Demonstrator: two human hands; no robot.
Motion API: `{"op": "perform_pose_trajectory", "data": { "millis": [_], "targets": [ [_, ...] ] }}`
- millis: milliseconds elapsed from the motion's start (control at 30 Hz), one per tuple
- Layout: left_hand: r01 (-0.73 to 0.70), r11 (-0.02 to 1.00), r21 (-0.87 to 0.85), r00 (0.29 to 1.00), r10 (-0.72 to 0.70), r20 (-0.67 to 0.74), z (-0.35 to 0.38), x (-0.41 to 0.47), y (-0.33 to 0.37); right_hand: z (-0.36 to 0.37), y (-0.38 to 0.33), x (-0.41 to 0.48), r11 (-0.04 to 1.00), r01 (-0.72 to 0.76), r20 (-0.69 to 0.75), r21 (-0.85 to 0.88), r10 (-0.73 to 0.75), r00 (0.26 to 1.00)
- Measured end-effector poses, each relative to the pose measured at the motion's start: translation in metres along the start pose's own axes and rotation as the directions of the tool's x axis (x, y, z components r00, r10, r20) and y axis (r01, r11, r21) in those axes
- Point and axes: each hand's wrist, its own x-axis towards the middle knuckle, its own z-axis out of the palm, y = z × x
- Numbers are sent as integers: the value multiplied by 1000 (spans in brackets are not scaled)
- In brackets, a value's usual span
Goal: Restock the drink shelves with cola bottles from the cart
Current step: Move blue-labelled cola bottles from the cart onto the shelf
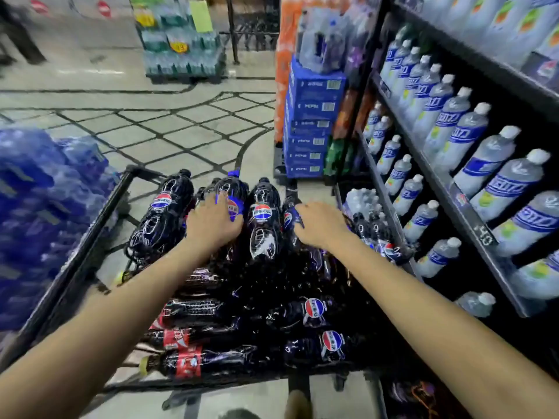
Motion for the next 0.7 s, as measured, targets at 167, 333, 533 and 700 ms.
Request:
{"op": "perform_pose_trajectory", "data": {
  "millis": [167,333,533,700],
  "targets": [
    [253,943,-218,964,-226,141,7,12,4,7,1,21,991,58,-9,125,-58,998],
    [357,901,-246,930,-319,181,10,21,8,22,-13,39,912,-30,111,409,-17,994],
    [391,884,-256,919,-363,153,14,26,9,34,-33,53,743,-212,258,635,55,965],
    [380,880,-284,924,-349,156,13,27,5,39,-41,57,672,-256,258,695,99,961]
  ]
}}
